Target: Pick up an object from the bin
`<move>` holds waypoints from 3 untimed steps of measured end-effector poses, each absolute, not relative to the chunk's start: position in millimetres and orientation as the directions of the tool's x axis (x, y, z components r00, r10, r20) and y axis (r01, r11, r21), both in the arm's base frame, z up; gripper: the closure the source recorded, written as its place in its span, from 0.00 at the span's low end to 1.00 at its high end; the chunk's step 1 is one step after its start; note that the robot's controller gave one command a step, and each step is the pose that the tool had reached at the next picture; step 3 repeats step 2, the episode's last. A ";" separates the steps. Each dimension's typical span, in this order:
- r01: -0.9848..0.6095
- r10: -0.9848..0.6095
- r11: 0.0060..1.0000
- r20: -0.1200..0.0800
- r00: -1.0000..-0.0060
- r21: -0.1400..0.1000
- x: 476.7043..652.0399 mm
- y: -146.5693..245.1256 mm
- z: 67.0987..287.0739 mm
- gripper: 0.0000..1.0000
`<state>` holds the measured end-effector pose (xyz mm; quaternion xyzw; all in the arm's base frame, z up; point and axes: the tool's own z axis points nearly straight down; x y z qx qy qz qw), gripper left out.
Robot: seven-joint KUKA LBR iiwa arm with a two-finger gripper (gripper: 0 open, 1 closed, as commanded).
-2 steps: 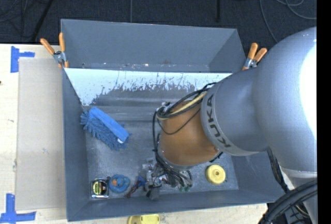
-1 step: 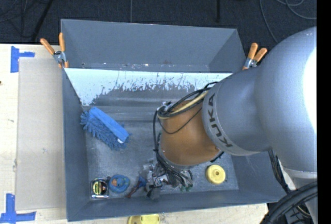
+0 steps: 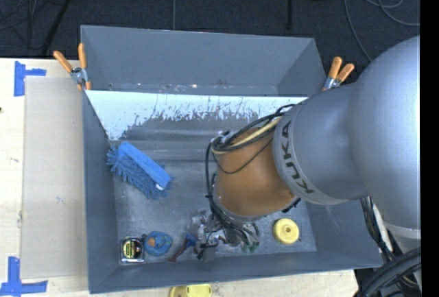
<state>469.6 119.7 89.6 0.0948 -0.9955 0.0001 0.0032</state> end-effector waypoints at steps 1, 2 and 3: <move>-0.189 -0.189 0.982 0.004 -0.982 0.000 470.3 119.8 104.5 1.00; -0.189 -0.189 0.982 0.002 -0.982 0.000 470.8 120.0 116.4 1.00; -0.189 -0.189 0.982 0.002 -0.982 0.000 470.8 120.0 116.4 1.00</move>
Offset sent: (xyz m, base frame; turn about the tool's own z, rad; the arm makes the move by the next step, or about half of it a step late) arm 0.0000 0.0001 0.0167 0.0000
